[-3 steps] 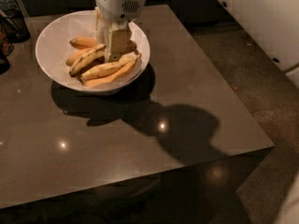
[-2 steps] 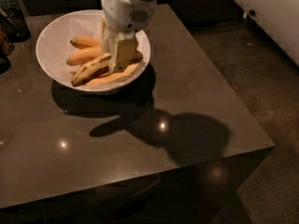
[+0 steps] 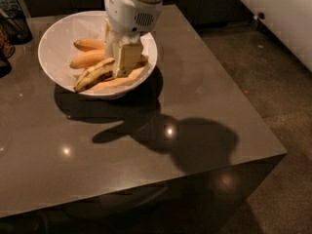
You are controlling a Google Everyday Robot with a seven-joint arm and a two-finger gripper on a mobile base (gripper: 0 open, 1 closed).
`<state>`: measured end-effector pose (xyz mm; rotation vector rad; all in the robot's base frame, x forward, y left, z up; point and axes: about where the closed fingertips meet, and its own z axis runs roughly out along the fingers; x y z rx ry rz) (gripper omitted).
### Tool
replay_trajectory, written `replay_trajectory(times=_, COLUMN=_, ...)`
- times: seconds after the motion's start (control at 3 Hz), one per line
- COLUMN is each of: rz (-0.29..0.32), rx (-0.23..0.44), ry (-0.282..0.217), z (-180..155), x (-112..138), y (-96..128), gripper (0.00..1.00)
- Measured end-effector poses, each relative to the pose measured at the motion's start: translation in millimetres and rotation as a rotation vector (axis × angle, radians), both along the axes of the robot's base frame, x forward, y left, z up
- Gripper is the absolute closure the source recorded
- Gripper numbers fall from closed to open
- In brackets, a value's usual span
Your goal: Pick banana from white bowl
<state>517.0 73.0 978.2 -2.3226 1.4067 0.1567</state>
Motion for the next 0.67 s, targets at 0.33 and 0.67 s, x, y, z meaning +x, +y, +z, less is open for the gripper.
replay_trajectory(times=0.33, rz=-0.021, rx=-0.024, ry=0.033, z=9, x=-37, y=-9, gripper=1.00)
replay_trajectory(times=0.67, rz=-0.107, rx=-0.032, ry=0.083, z=20, x=-89, y=-29, gripper=1.00)
